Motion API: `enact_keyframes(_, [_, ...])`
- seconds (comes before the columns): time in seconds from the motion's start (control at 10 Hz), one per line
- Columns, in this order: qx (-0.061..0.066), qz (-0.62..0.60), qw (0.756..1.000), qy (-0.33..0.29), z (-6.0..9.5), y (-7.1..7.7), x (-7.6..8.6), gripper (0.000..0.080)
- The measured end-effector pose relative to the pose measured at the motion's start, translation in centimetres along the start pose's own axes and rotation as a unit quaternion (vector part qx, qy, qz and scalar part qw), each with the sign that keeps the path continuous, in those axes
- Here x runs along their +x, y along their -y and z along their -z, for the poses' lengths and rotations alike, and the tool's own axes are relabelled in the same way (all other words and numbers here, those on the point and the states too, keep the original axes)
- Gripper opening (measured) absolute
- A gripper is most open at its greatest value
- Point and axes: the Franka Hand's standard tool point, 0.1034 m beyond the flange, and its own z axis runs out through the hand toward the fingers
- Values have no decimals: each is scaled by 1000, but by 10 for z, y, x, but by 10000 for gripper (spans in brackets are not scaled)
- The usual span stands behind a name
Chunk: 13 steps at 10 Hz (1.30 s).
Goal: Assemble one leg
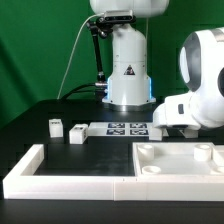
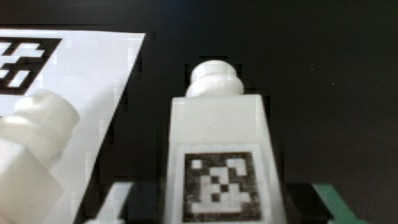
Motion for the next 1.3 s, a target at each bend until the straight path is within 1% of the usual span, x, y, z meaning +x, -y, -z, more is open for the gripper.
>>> enact_keyframes(0.4, [0, 3, 1000, 2, 2, 0, -2, 290])
enact_keyframes(0.6, [0, 29, 1000, -2, 34, -3, -34, 290])
enact_keyframes(0.7, [4, 29, 1000, -11, 49, -7, -45, 290])
enact_keyframes(0.8, [6, 28, 999, -26, 59, -8, -51, 290])
enact_keyframes(0.9, [7, 28, 999, -41, 57, -7, -46, 290])
enact_keyframes(1.0, [9, 28, 997, -77, 61, -6, -39, 290])
enact_keyframes(1.1, [10, 27, 993, -115, 64, -7, -39, 290])
enact_keyframes(1.2, [13, 27, 984, -175, 66, -7, -36, 290])
enact_keyframes(1.3, [13, 26, 979, -200, 65, -9, -38, 290])
